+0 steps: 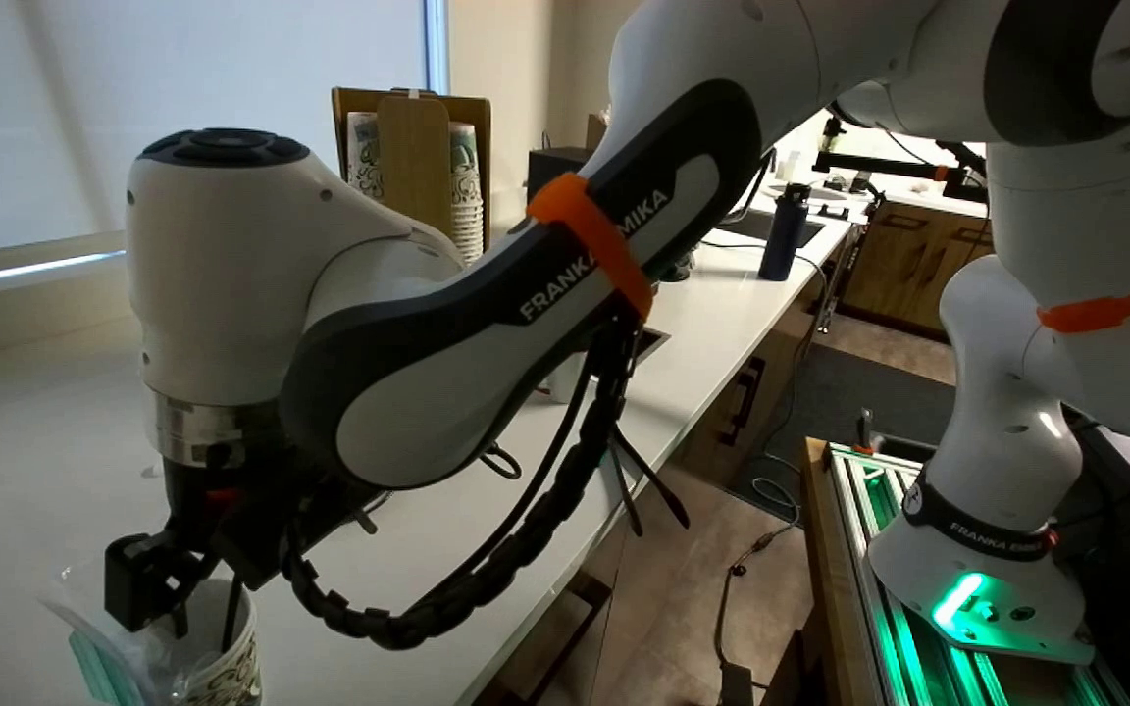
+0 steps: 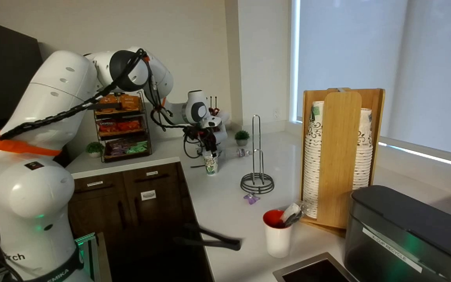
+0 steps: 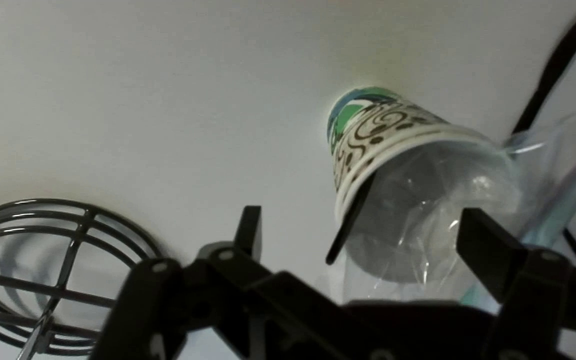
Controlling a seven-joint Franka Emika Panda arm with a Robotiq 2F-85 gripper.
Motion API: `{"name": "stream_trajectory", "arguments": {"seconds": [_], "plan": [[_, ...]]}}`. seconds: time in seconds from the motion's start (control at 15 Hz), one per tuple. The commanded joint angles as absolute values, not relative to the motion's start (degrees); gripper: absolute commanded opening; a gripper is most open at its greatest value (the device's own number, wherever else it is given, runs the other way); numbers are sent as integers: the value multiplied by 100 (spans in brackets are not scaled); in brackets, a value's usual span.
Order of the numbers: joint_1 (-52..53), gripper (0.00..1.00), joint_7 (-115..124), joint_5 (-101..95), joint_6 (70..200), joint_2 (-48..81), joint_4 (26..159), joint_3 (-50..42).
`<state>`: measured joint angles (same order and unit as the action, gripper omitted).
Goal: Pick up the paper cups on the left and move them to the right
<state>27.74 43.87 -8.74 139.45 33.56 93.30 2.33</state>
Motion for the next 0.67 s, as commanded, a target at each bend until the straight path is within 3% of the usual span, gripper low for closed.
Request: {"name": "stream_trajectory", "arguments": {"seconds": [0.0,0.13,0.2,0.33,0.6], "plan": [[2899,98,4873,-1054,13987,3495,9197,28],[2899,89,5001,-1080,13942,3521,9202,-17],[2902,74,5034,-1099,13912,3547,9200,-33],[2907,64,5084,-1129,13886,3592,9203,-44],[2918,32,5083,-1158,13869,3625,9211,-10]]}}
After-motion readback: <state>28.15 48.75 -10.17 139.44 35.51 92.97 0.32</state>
